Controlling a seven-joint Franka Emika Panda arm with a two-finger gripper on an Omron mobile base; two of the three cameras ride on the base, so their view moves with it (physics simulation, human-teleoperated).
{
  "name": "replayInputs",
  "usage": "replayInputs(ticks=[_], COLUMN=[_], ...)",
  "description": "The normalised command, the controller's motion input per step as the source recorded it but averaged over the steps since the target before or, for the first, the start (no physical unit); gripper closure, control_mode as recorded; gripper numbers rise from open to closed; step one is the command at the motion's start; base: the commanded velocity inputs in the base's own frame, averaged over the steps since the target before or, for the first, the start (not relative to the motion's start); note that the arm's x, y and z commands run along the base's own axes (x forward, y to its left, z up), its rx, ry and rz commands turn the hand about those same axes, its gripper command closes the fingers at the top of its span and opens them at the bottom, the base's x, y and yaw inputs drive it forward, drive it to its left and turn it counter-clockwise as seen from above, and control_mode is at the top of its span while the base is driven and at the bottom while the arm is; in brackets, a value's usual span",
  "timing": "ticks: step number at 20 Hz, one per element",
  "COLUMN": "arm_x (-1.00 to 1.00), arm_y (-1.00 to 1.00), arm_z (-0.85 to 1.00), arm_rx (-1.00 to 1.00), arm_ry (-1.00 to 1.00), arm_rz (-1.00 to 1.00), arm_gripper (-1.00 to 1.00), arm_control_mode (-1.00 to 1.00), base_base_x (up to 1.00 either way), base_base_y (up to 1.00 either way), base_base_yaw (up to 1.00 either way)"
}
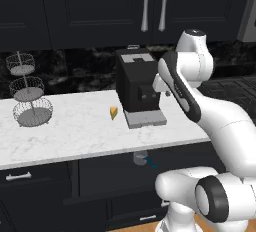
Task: Pick the measuring cup from the drawer and place it on the counter.
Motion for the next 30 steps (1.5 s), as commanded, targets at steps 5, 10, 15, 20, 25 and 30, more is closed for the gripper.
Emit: replayInputs(ticks=[5,10,15,20,25,30], arm_x=[-0.07,-0.41,-0.39,-0.38,-0.19,-0.01], arm_y=[-0.21,-0.64,-0.13,0.14,0.21,0.17], arm_z=[0.00,-0.40,-0.62,-0.66,-0.90,-0.87], arm_rx=[0.08,0.18,0.09,0.06,0.00,-0.02], arm_ry=[-0.02,-0.09,0.05,0.10,0.00,-0.14], arm_rz=[0.00,0.00,0.00,0.00,0.00,-0.03], arm_gripper=[-1.00,-1.00,-1.00,-1.00,-1.00,-1.00], arm_control_mode=[-1.00,-1.00,-1.00,-1.00,-1.00,-1.00], base_base_x=[0.00,0.00,0.00,0.00,0.00,0.00], base_base_y=[0.00,0.00,0.00,0.00,0.00,0.00], base_base_yaw=[0.00,0.00,0.00,0.00,0.00,0.00])
